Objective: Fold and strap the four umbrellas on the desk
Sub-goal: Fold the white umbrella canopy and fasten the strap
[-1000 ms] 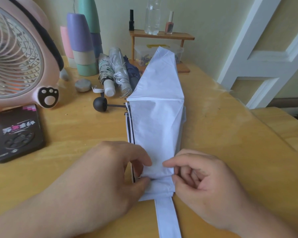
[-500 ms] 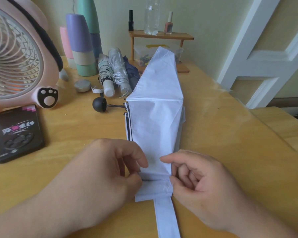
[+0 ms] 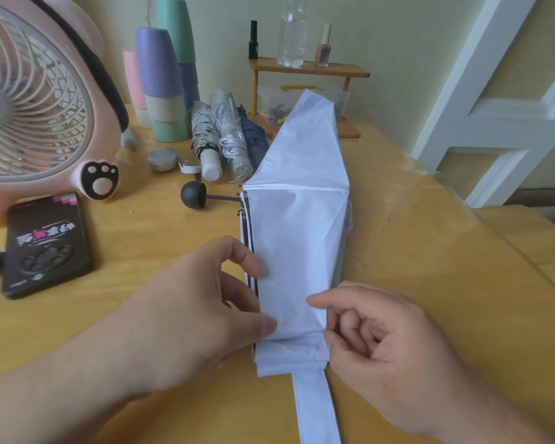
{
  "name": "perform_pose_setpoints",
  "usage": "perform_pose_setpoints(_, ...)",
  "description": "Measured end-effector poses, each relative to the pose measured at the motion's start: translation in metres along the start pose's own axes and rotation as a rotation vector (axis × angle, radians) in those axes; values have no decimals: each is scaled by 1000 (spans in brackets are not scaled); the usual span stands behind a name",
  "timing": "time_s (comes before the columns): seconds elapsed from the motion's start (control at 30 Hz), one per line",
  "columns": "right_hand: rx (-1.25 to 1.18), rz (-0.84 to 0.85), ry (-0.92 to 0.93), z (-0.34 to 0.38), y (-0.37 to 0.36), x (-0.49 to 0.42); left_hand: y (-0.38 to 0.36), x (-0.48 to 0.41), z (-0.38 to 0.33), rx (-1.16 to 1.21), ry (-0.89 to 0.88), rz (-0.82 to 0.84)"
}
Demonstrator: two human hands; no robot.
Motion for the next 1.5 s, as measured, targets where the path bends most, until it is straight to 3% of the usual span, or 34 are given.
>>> perform_pose_setpoints(0.5,79,25,54,-1,-2,0,-2,4,-2,-446,-82,-72)
perform_pose_setpoints(0.57,80,20,55,-1,-2,-1,1,4,-1,-522,-206,-180)
perform_pose_setpoints(0.67,77,17,54,1,-1,-1,5,3,-10,-596,-541,-323)
perform_pose_setpoints(0.77,92,27,30,0,-2,-2,4,-22,-28,-821,-740,-220)
perform_pose_setpoints(0.83,100,40,13,-1,-3,-2,-3,-53,-42,-1010,-681,-81)
perform_pose_setpoints(0.9,100,26,1,-2,-3,-1,-12,-88,-46,-1171,-514,10)
perform_pose_setpoints(1.0,90,2,-8,-1,-3,-1,-28,-122,-27,-1222,-346,90)
perform_pose_setpoints(1.5,159,104,36,-1,3,2,-42,-132,9,-1171,-426,-1)
Point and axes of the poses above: each hand's wrist, its own x-axis away from the middle knuckle, its own y-axis out of the back of the hand, z = x × y, the point moved 2 cm from there along -x, towards the middle knuckle, and after that the axes turned 3 degrees about -y, right-handed, at the moved point
